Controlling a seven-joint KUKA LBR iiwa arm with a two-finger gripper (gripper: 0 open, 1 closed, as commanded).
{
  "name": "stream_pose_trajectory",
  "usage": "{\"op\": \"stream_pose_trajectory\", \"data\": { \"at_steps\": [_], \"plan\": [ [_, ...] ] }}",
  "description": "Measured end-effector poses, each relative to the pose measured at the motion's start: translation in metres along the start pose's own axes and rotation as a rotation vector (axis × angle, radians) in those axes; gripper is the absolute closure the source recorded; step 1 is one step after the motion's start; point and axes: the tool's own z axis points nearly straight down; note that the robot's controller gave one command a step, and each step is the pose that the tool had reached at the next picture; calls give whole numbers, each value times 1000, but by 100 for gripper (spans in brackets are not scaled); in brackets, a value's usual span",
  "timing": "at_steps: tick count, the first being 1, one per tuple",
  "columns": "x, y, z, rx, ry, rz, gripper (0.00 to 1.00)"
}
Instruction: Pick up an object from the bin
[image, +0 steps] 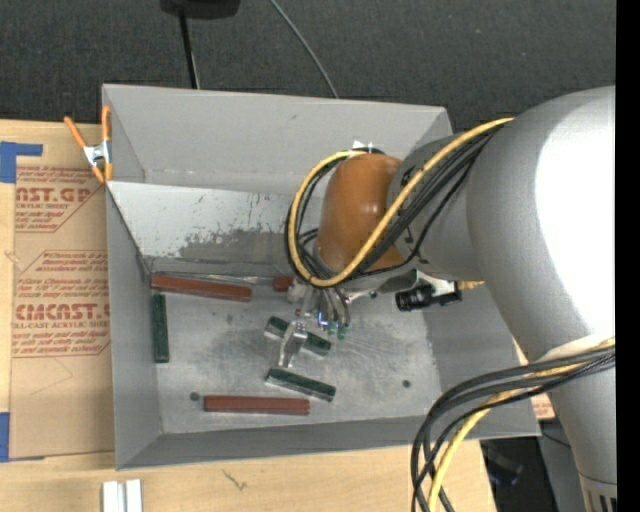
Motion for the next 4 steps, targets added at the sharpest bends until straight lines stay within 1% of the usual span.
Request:
{"op": "stream_pose_trajectory", "data": {
  "at_steps": [1, 2, 3, 4],
  "plan": [
    [6, -6, 4, -11, -18, 214, 100],
    [6, -6, 4, -11, -18, 213, 100],
    [7, -6, 1, -8, -12, 213, 100],
    [11, -8, -7, 1, 5, 213, 100]
  ]
}}
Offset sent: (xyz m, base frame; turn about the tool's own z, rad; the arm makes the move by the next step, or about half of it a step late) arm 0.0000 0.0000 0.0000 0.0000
